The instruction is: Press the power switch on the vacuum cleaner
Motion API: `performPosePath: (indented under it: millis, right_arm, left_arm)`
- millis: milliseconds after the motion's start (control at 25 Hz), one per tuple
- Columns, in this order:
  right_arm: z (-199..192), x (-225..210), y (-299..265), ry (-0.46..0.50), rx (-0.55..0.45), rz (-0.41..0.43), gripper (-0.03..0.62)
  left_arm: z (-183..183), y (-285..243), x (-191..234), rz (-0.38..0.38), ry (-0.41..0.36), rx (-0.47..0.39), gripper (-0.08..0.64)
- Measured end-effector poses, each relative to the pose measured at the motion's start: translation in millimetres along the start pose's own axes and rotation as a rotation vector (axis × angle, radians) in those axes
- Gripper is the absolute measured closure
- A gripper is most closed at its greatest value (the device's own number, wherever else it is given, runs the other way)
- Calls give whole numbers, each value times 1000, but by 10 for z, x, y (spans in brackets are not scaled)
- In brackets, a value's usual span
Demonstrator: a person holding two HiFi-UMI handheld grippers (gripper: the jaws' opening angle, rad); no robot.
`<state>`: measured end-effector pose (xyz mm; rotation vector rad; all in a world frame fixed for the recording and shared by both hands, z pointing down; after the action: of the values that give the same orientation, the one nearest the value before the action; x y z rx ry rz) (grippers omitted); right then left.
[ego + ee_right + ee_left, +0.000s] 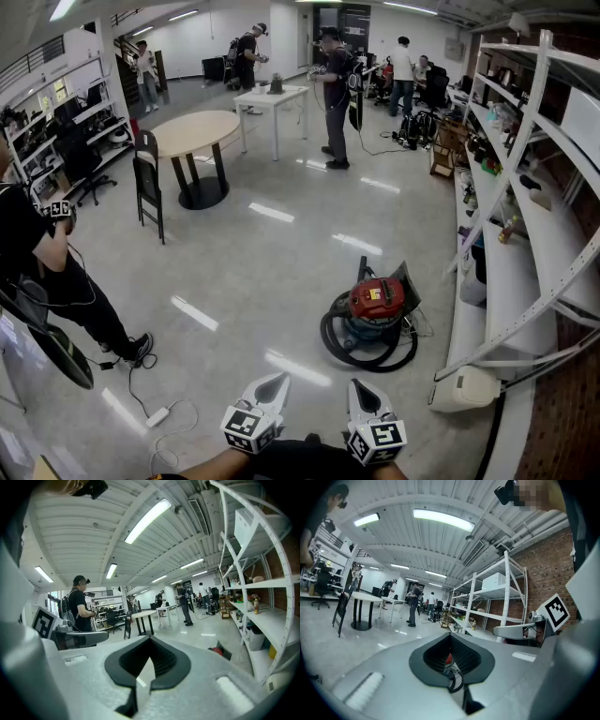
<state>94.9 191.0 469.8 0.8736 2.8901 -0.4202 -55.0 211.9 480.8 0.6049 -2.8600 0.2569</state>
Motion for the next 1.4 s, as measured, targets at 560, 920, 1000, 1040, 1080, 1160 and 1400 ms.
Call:
performPosePath:
  millis: [560, 920, 1000, 1040, 1080, 1160, 1400]
  right_arm:
    - [158, 6, 81, -44, -30, 27, 601]
    - [76, -83, 186, -59, -15, 63, 600]
    - [58, -106, 202, -61, -6, 68, 600]
    - [50, -116, 206, -65, -2, 69, 600]
    - [44, -124, 211, -71, 1, 69, 600]
    - [36, -159, 222, -83, 2, 67, 600]
    - [-19, -255, 281, -107, 26, 16, 600]
  left_arm:
    - [53, -31, 20, 44, 7, 9, 544]
    - [3, -40, -121, 66, 1, 20, 544]
    - [2, -37, -167, 64, -4, 29, 544]
    - [3, -24, -184, 64, -8, 37, 544]
    - [3, -4, -193, 66, -12, 46, 545]
    - [-8, 18, -204, 73, -13, 59, 545]
    - [-37, -61, -251, 38, -12, 86, 544]
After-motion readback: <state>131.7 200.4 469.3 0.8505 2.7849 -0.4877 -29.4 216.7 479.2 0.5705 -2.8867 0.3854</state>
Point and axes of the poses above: the fingertips, and each gripper's own axes: y backward along the fingers, x to its left, z out of its top, the point moved 1 cm from there along y, backward along the fingers, and after that the axes turned 3 degrees about -z, right-handed, at the moved point
